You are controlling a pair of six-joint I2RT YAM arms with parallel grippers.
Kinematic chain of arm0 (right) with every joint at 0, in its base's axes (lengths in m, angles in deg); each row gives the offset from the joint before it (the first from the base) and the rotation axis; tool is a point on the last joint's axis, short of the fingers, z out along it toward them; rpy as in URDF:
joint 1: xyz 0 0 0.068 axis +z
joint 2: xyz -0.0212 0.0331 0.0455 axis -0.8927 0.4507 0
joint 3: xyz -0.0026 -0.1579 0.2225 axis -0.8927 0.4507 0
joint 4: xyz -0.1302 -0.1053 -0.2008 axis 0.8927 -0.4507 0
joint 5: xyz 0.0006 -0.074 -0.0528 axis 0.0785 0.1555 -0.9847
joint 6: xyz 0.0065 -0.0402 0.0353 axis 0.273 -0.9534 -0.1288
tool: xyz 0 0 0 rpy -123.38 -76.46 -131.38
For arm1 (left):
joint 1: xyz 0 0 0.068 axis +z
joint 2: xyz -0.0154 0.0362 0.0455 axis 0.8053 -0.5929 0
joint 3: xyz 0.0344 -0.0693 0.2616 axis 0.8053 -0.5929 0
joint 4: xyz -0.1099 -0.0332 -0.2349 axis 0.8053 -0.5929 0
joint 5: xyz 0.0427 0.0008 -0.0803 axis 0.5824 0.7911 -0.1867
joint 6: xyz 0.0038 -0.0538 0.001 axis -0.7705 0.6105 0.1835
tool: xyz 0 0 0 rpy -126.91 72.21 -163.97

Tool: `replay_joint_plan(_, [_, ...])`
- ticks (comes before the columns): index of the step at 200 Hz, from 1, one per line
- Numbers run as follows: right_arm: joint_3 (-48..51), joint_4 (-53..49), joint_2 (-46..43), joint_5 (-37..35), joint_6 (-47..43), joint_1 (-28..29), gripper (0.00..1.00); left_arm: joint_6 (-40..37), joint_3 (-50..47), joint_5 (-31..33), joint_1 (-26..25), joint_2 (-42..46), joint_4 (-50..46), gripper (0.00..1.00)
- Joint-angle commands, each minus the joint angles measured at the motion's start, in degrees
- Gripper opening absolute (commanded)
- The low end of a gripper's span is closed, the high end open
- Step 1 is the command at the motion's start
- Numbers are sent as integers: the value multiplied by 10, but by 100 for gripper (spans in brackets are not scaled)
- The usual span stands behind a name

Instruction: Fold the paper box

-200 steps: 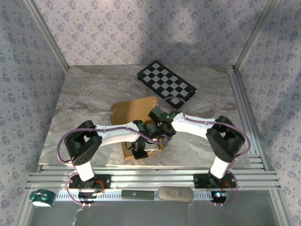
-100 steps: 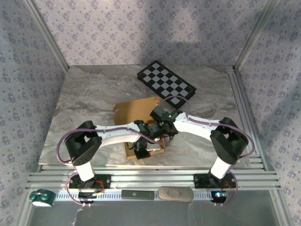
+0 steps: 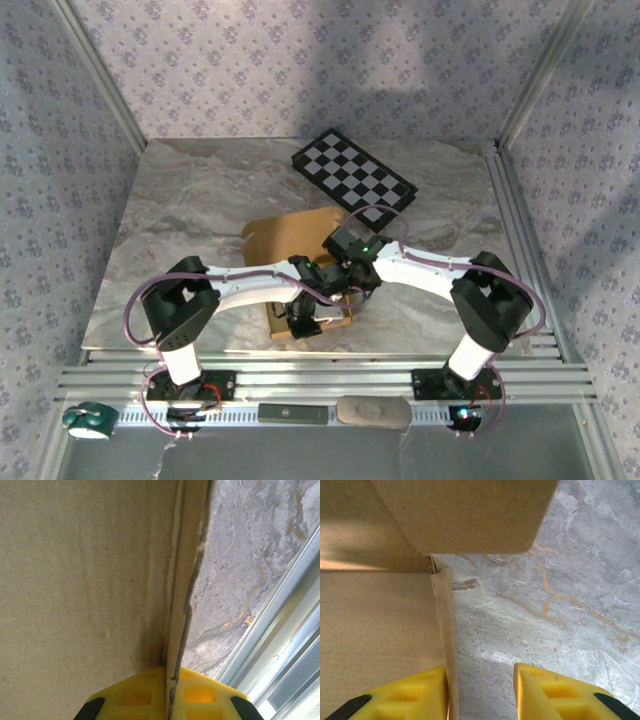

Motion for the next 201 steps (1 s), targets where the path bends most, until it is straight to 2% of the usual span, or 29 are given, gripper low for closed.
replay_joint_plan(1, [1,17,-34,53,18,45,39,17,43,-1,14,-26,59,0])
replay_joint_plan(59, [5,37,-47,81,32,42,43,16,42,5,15,-23,62,0])
replay_joint_plan(81, [11,49,-39,91,28,39,37,17,32,12,15,-16,75,0])
replay_joint_plan(115, [19,60,-34,97,30,33,32,19,13,28,15,4,99,2])
replay_joint_plan(133, [20,61,-38,95,30,29,22,20,5,26,15,14,109,4])
replay_joint_plan(149, [21,62,-42,92,31,27,11,21,0,24,16,19,113,8])
replay_joint_plan(164, [22,61,-45,90,32,24,0,21,-3,22,17,21,115,21])
replay_joint_plan(181, [21,59,-45,87,32,22,0,22,-5,26,17,25,116,30])
replay_joint_plan(201, [18,52,-42,77,30,23,0,29,-7,30,17,38,117,35])
